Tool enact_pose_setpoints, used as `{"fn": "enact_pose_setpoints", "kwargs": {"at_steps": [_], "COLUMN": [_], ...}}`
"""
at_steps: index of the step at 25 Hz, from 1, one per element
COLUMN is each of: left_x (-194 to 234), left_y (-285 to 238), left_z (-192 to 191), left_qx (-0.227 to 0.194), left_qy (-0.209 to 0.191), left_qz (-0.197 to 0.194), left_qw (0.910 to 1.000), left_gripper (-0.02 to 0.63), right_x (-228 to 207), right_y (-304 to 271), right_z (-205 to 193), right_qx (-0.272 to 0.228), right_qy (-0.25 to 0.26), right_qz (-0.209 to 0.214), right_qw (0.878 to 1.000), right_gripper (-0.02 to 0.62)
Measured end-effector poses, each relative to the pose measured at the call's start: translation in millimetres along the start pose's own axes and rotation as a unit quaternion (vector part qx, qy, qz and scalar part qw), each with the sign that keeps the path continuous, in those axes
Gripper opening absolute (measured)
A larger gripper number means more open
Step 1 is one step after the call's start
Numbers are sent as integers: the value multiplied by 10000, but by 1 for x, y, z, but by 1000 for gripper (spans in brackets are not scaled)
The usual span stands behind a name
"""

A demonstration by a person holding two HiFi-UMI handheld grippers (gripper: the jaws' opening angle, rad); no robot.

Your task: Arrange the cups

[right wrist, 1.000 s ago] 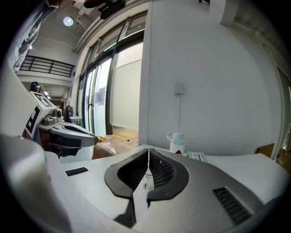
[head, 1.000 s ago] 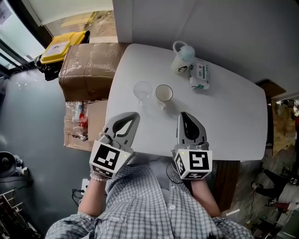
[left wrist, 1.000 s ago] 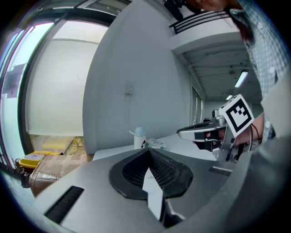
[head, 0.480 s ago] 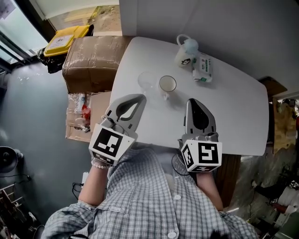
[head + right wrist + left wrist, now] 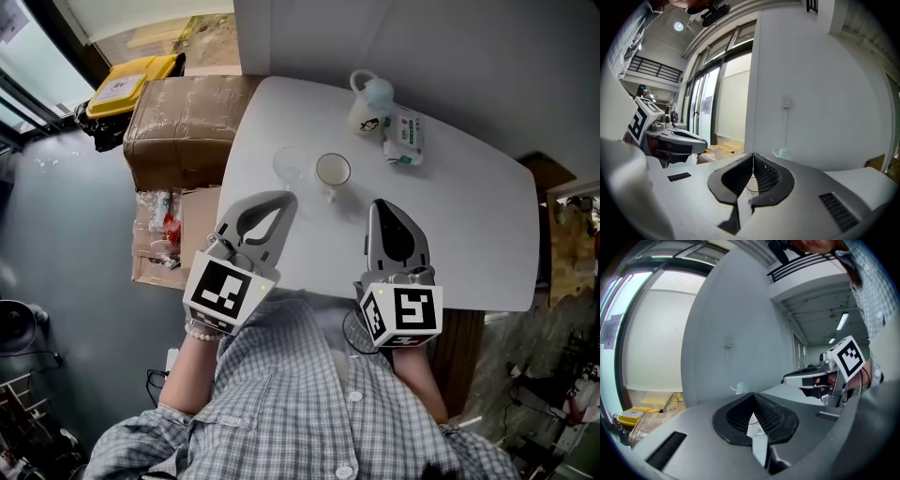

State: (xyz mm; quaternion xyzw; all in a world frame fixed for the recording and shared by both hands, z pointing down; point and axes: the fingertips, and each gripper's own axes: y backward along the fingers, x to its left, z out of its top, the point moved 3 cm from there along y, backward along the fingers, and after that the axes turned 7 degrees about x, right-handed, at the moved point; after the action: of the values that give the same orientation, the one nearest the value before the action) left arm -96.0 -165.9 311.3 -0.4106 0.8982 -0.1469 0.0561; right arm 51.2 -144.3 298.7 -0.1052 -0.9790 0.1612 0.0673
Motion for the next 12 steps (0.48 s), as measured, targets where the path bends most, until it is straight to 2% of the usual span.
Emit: {"fn": "enact_pose_setpoints", "kwargs": {"at_steps": [12], "left_x": [-4], "left_y": [-3], "left_z": [-4], "left_qx": [57], "left_qy": [-6], "left_qz": [-16], "left_qw": [10000], "left_gripper": [9], "right_x": [0], "right_y": [-1], "right_z": [-6], "right_qx": [98], "right_qy": [20], "right_qz": [40], "right_qw": [9999], "right_gripper": [21]}}
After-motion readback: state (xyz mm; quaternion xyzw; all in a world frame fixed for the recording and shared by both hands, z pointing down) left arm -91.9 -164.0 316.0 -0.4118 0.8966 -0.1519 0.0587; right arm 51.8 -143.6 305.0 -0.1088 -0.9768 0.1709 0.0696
